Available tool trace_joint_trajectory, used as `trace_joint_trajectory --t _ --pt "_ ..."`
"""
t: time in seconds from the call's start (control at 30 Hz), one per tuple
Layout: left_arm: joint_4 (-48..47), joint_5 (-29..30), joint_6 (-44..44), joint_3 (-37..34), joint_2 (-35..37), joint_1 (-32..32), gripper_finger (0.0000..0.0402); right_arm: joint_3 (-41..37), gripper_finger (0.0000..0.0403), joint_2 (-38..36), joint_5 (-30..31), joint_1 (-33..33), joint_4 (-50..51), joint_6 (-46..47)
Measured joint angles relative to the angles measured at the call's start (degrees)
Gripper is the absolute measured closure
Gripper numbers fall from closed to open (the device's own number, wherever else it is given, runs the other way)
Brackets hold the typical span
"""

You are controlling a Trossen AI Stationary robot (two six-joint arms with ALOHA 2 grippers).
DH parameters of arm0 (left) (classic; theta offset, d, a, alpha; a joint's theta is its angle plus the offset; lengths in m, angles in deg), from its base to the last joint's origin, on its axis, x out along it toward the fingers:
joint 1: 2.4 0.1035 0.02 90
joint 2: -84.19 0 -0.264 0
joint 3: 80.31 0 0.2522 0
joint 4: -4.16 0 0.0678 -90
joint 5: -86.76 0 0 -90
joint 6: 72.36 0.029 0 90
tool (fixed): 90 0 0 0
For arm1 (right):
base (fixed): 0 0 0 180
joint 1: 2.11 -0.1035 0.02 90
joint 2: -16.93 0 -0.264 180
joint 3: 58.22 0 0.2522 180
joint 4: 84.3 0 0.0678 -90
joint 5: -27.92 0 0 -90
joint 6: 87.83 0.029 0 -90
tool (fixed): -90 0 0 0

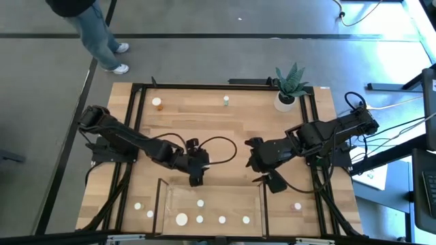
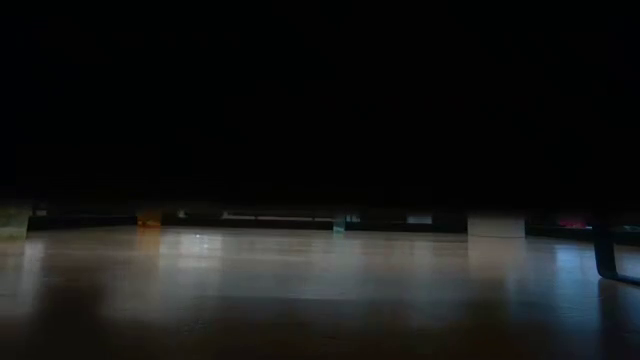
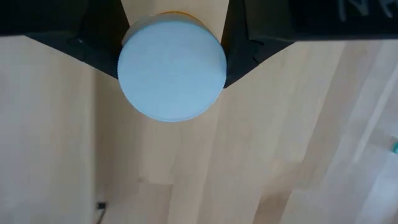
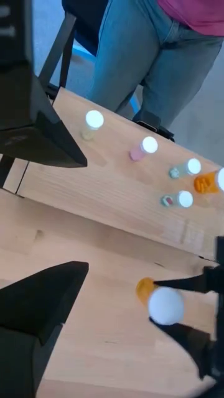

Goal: Pick and place medicine bottles onto shelf by color
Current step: Put the bottom orange pill bottle on the shelf aligned with the other orange pill bottle

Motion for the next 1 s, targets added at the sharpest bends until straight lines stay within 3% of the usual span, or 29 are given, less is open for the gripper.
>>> trace_joint_trajectory --t 0.53,1.0 --pt "-2.8 1.0 -11.8 0.0 4.8 -14.5 0.0208 0.0 0.0141 0.0 0.0 0.0 -0.4 0.0" --pt "-2.8 9.6 -18.8 0.0 4.4 -25.7 0.0208 0.0 0.0141 0.0 0.0 0.0 -0.4 0.2"
